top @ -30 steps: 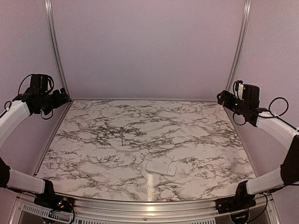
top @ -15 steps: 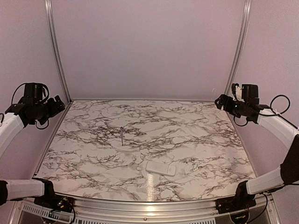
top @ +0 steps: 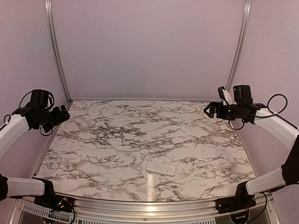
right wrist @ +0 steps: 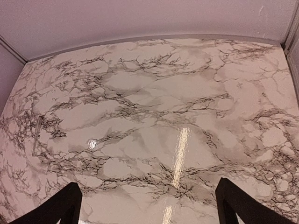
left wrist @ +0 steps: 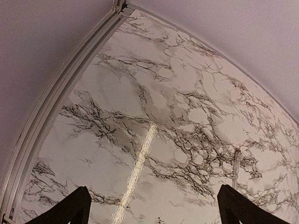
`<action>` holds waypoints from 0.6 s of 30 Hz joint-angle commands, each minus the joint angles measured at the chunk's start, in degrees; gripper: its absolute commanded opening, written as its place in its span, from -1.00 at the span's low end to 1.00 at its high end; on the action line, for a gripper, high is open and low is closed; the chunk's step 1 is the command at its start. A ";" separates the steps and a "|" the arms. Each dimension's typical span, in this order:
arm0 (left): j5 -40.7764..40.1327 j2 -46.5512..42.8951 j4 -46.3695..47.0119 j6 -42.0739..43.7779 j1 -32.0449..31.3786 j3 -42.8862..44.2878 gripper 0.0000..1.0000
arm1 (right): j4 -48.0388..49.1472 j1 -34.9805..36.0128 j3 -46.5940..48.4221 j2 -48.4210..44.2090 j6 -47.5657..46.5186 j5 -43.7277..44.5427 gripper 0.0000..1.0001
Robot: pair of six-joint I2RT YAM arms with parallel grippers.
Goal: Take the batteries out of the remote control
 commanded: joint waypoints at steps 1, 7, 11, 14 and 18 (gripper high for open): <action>8.23 1.13 -0.22 4.50 0.00 -2.33 0.98 | -3.50 3.22 2.26 -0.01 -2.38 -0.27 0.97; 16.06 -1.81 2.48 7.75 -0.79 -7.35 0.98 | -5.62 7.85 2.60 0.73 -2.91 1.16 0.97; 18.59 -2.66 3.93 8.18 -2.30 -8.99 0.98 | -6.23 12.47 1.97 0.92 -2.79 2.86 0.97; 19.73 -1.39 4.87 8.32 -3.53 -9.73 0.98 | -6.47 16.51 1.60 1.52 -2.56 4.00 0.97; 20.46 -0.49 5.38 8.52 -5.13 -10.34 0.98 | -7.11 22.50 1.26 2.67 -3.55 6.07 0.97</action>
